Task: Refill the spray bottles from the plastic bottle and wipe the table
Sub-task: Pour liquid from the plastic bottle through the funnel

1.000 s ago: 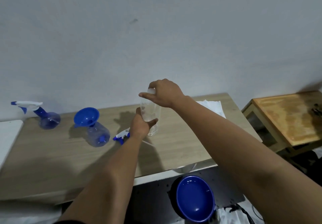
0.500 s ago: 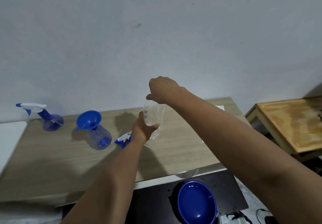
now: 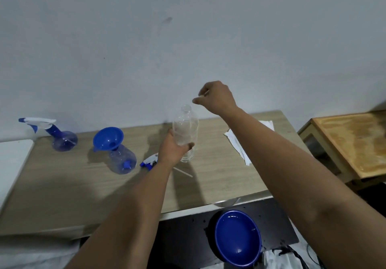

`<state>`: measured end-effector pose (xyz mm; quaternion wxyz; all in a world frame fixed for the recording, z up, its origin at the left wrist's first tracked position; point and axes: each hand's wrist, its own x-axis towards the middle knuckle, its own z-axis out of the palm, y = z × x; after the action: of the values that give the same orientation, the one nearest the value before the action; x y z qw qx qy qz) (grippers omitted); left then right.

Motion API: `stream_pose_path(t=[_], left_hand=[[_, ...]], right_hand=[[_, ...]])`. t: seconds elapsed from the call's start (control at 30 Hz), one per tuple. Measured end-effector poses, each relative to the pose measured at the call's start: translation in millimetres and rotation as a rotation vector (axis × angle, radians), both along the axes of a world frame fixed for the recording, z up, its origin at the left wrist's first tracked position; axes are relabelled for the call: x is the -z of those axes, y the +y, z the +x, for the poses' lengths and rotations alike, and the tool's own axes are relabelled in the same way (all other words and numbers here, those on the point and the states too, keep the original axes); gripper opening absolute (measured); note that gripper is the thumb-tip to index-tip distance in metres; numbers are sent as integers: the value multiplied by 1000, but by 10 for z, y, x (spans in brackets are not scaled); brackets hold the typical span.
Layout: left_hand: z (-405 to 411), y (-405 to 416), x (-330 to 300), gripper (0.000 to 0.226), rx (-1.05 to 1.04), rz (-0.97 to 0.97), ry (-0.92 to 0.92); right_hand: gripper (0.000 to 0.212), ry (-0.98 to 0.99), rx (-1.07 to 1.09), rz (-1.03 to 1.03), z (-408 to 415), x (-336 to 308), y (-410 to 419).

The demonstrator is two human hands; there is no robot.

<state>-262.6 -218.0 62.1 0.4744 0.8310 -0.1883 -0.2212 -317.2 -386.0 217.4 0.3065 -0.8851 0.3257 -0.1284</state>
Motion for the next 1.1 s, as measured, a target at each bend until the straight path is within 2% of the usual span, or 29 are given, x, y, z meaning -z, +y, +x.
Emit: stream_pose_path(t=[0.13, 0.23, 0.3, 0.53, 0.67, 0.73, 0.8, 0.93, 1.03, 1.1], left_hand=[[13, 33, 51, 76, 24, 22, -50], [16, 43, 82, 77, 15, 4, -62], [10, 44, 82, 78, 10, -5, -77], [0, 55, 55, 78, 4, -34, -79], [0, 106, 18, 91, 40, -53, -37], [-6, 161, -16, 100, 55, -68, -22], [-10, 233, -51, 103, 47, -48, -35], [-77, 496, -147, 68, -23, -13, -164], [-145, 780, -155, 45, -99, -2, -256], [-190, 987, -130, 36, -157, 29, -245]], right_hand=[[21, 182, 135, 124, -326, 977, -71], [12, 349, 119, 177, -604, 1625, 73], [11, 391, 103, 173, -724, 1915, 198], [30, 486, -90, -122, -865, 2222, 487], [30, 503, -130, -112, -865, 2238, 483], [30, 446, -91, -28, -849, 2174, 444], [28, 295, 1, 41, -825, 2065, 426], [30, -74, 166, 188, -742, 1738, 440], [28, -311, 218, 335, -640, 1429, 555], [31, -441, 209, 391, -570, 1292, 674]])
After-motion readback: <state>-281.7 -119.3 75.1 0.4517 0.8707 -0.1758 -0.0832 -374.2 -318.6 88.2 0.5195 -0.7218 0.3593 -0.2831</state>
